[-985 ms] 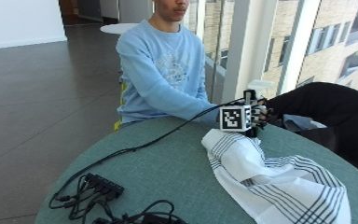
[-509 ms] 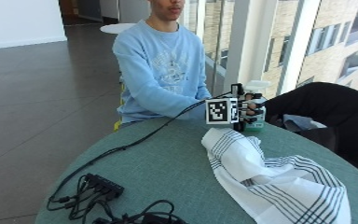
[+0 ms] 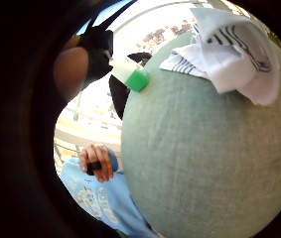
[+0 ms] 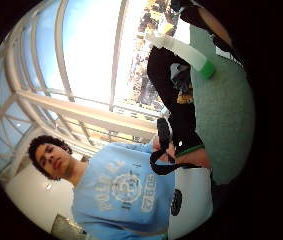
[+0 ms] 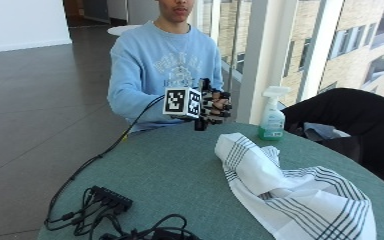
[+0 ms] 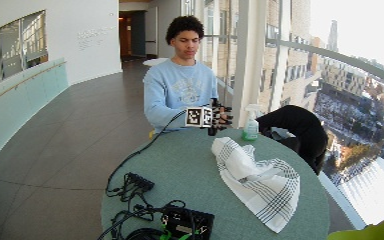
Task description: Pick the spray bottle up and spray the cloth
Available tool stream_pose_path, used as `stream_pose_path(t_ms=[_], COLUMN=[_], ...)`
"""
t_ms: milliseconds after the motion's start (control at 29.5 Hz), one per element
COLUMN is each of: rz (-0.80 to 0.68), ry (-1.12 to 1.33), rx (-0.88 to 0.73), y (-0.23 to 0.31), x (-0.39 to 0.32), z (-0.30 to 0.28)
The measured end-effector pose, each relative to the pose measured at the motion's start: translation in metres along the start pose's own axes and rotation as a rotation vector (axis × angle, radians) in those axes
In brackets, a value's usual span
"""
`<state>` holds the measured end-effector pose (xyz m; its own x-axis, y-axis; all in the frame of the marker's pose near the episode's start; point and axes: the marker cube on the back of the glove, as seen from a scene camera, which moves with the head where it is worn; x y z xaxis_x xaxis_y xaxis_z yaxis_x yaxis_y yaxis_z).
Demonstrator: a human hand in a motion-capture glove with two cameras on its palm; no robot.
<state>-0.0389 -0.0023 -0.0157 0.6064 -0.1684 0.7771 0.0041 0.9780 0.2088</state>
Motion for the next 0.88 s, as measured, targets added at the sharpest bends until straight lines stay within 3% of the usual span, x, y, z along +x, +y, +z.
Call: stream_pose_path(t_ms=[407, 883], rz=[0.14, 0.175], ry=[0.481, 0.592], rx=[0.065, 0.053], y=[0.117, 0.133], x=[0.045, 0.06], z=[-0.07, -0.092])
